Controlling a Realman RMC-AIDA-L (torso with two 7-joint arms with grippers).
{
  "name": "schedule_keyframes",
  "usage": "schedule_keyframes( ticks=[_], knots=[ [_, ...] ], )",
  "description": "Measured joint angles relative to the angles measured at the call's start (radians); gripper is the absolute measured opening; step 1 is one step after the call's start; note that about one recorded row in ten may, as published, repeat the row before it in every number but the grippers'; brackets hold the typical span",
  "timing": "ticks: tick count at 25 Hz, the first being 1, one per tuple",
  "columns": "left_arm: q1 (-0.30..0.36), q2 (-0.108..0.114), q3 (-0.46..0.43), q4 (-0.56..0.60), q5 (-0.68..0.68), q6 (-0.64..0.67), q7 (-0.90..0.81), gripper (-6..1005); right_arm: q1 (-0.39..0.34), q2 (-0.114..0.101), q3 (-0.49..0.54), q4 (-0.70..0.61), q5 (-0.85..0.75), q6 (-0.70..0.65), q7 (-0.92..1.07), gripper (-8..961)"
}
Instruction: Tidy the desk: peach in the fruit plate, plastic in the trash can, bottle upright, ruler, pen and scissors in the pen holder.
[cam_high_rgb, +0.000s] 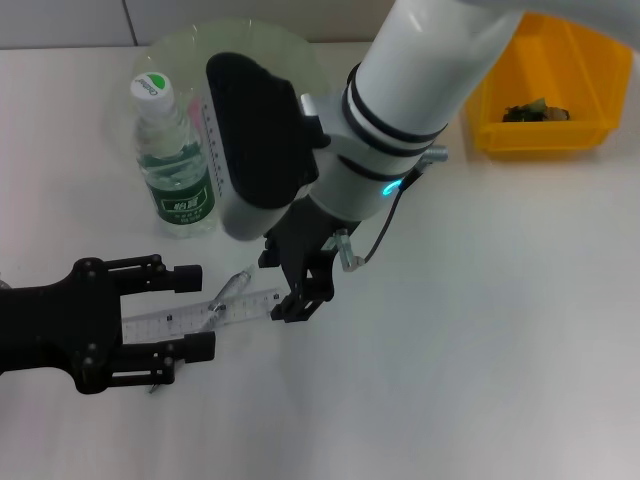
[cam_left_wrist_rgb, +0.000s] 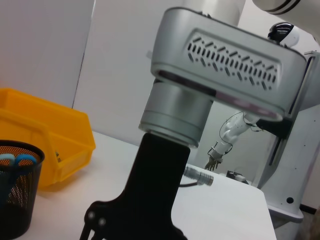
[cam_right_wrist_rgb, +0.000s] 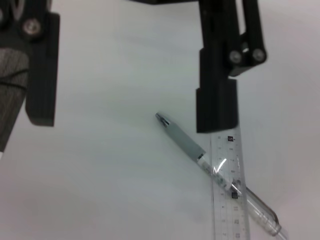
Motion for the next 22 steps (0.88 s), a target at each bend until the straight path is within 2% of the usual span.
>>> schedule_keyframes(
  ticks=[22],
  knots=[
    [-0.010, -0.006, -0.023, 0.000, -0.005, -0.004, 0.000, 738, -0.006, 0.000, -0.189, 0.044, 0.076, 0.182, 0.013, 589]
  ],
)
